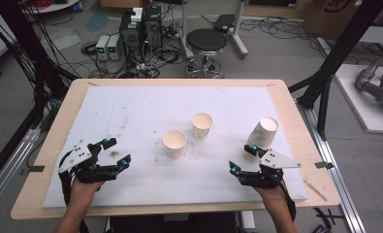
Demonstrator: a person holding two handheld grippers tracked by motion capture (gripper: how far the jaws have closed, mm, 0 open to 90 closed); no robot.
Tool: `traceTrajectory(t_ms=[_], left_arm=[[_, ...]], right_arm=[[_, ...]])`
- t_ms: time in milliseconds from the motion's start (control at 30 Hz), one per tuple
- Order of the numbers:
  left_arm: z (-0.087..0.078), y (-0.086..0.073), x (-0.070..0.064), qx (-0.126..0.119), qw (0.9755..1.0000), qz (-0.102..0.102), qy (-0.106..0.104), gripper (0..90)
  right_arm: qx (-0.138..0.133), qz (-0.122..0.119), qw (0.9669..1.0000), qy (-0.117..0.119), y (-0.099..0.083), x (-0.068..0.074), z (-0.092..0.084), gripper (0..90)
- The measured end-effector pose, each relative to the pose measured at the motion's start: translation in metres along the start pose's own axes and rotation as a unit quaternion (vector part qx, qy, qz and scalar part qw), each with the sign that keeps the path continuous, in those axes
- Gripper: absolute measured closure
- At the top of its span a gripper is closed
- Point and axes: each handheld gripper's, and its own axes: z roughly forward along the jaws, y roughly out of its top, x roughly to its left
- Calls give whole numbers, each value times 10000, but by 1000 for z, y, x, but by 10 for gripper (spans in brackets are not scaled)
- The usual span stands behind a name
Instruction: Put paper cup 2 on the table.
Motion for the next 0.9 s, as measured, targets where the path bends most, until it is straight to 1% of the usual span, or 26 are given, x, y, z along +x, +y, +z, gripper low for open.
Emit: traceTrajectory(t_ms=[33,67,267,567,700,767,800,900], left_arm=[[0,0,0,5,10000,15,-6,163],[0,0,-1,8,10000,15,-8,163],[-1,0,-1,-2,10000,15,6,163],[0,-1,0,35,10000,-1,-3,163],[-1,-1,0,29,10000,-19,6,163],[-1,-1,0,23,10000,-19,7,163],[0,-1,0,13,10000,-25,17,163],[1,-1,1,28,10000,-5,11,163]], right_arm=[[-27,-17,10000,-19,0,-1,0,214],[-22,36,10000,-7,1,0,-1,214],[-55,-55,10000,1,2,1,-1,214],[-44,6,10000,33,2,1,-2,214],[-52,-62,10000,44,3,2,0,214],[-49,-67,10000,36,3,2,0,214],[-28,-25,10000,38,2,3,-1,214],[-77,-60,10000,15,2,2,-3,214]])
